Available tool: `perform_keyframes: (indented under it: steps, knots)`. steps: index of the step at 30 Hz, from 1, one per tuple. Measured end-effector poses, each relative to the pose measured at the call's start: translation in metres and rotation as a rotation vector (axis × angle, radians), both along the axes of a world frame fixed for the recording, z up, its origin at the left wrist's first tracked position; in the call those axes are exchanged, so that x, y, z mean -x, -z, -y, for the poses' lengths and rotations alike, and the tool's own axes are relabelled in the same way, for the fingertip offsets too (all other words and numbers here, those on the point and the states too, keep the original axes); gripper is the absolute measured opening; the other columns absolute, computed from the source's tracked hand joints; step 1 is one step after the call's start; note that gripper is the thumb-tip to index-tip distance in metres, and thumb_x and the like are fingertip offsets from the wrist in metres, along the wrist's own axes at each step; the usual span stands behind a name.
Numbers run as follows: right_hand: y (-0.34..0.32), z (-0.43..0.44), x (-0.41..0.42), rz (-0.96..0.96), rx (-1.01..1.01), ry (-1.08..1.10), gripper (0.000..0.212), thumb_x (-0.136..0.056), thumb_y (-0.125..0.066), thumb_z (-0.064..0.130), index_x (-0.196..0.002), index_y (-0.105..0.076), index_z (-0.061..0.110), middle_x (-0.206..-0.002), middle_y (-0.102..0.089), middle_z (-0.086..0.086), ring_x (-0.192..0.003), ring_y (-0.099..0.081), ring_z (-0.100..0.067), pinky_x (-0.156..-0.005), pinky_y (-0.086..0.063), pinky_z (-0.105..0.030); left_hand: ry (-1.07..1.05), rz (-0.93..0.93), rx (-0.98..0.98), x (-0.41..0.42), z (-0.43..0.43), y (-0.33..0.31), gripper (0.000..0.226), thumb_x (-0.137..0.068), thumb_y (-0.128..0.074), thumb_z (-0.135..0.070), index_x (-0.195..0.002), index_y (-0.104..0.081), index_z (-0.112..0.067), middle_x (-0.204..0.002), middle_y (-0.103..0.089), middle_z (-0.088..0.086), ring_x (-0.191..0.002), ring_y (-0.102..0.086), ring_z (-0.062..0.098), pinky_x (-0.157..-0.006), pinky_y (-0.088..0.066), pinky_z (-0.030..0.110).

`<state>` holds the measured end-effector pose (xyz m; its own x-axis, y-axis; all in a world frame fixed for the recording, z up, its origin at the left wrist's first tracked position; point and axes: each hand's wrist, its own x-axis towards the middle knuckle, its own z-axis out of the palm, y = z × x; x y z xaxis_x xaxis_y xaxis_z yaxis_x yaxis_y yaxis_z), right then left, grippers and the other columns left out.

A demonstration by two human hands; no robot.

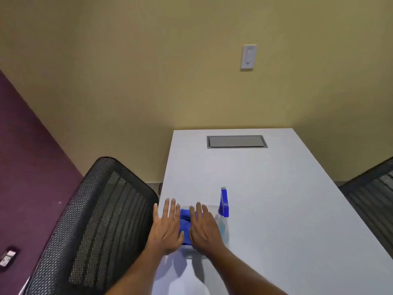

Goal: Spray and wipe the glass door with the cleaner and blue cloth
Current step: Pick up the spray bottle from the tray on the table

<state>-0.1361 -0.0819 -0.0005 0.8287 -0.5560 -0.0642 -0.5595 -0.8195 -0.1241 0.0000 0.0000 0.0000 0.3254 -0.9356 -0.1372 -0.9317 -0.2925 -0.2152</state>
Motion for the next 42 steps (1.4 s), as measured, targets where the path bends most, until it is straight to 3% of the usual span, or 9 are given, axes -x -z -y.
perform_keyframes:
  steps: [4,8,11,17,21,25,28,36,42]
  knots:
    - [0.027,0.006,0.001,-0.020,-0.061,0.041,0.056,-0.104,-0.021,0.026,-0.148,-0.009,-0.005,-0.156,-0.009,-0.030,-0.143,-0.009,-0.047,-0.117,-0.014,-0.054,-0.036,-0.066,-0.033,0.000,0.010,0.016,0.081,-0.084,-0.038,-0.052,-0.147,-0.032,-0.003,-0.155,-0.028,0.024,-0.145,-0.022,0.042,-0.110,-0.017,0.073]
    - [0.048,0.006,0.000,-0.068,-0.034,0.021,0.058,-0.105,-0.020,0.026,-0.149,-0.001,-0.005,-0.156,-0.003,-0.033,-0.142,-0.002,-0.052,-0.117,-0.011,-0.056,-0.043,-0.046,-0.113,-0.001,0.019,0.034,0.080,-0.091,-0.020,-0.052,-0.153,-0.006,-0.004,-0.162,-0.006,0.021,-0.149,-0.006,0.038,-0.109,0.007,0.070]
    - [0.055,0.008,-0.008,-0.126,-0.087,0.073,0.063,-0.104,-0.026,0.030,-0.149,0.001,-0.004,-0.156,-0.003,-0.033,-0.143,-0.003,-0.050,-0.119,-0.010,-0.054,-0.058,-0.057,-0.149,-0.003,0.021,0.038,0.078,-0.090,-0.019,-0.050,-0.151,-0.019,-0.002,-0.159,-0.020,0.022,-0.147,-0.019,0.039,-0.110,-0.006,0.072]
    - [0.049,0.005,-0.012,0.191,-0.137,0.197,0.044,-0.097,-0.046,0.031,-0.134,-0.049,0.007,-0.131,-0.058,-0.012,-0.115,-0.056,-0.025,-0.093,-0.048,-0.032,-0.005,-0.170,-0.054,-0.004,0.025,0.052,0.075,-0.086,-0.030,-0.052,-0.130,-0.057,0.002,-0.136,-0.057,0.023,-0.124,-0.055,0.040,-0.091,-0.044,0.071]
    - [0.049,-0.013,0.006,0.504,-0.394,0.421,0.037,-0.090,-0.057,0.037,-0.118,-0.055,0.012,-0.113,-0.057,-0.003,-0.101,-0.055,-0.017,-0.087,-0.044,-0.024,-0.064,-0.283,-0.023,0.005,0.017,0.073,0.093,-0.090,0.009,-0.063,-0.147,-0.032,-0.001,-0.154,-0.032,0.022,-0.142,-0.031,0.042,-0.107,-0.031,0.068]
    - [0.056,-0.023,0.024,0.667,-0.203,0.593,0.052,-0.066,-0.087,0.028,-0.103,-0.060,0.004,-0.097,-0.064,-0.012,-0.086,-0.064,-0.028,-0.071,-0.058,-0.037,-0.099,-0.339,-0.064,0.005,0.015,0.092,0.108,-0.069,0.027,-0.077,-0.152,0.011,-0.009,-0.162,0.012,0.019,-0.149,0.011,0.037,-0.118,0.002,0.056]
    - [0.053,-0.015,0.028,0.720,-0.125,0.750,0.068,-0.060,-0.091,0.028,-0.108,-0.049,0.006,-0.098,-0.060,-0.017,-0.084,-0.063,-0.033,-0.065,-0.060,-0.042,-0.084,-0.315,-0.075,0.003,0.016,0.092,0.109,-0.069,0.025,-0.078,-0.152,0.013,-0.009,-0.162,0.014,0.019,-0.149,0.015,0.037,-0.118,0.004,0.055]
    - [0.038,0.030,0.026,0.980,-0.331,0.952,0.083,-0.070,-0.084,0.025,-0.133,-0.033,0.005,-0.130,-0.043,-0.015,-0.116,-0.050,-0.031,-0.095,-0.051,-0.045,-0.058,-0.330,-0.064,0.005,0.013,0.087,0.109,-0.071,0.022,-0.079,-0.152,0.009,-0.007,-0.161,0.014,0.020,-0.148,0.014,0.039,-0.118,0.002,0.057]
    - [0.030,0.052,0.031,0.888,-0.437,0.890,0.072,-0.078,-0.075,0.034,-0.137,-0.039,0.014,-0.118,-0.059,0.000,-0.104,-0.058,-0.019,-0.089,-0.052,-0.039,-0.057,-0.312,-0.074,0.008,0.012,0.083,0.110,-0.068,0.024,-0.078,-0.152,0.013,-0.008,-0.161,0.017,0.019,-0.148,0.015,0.037,-0.119,0.002,0.056]
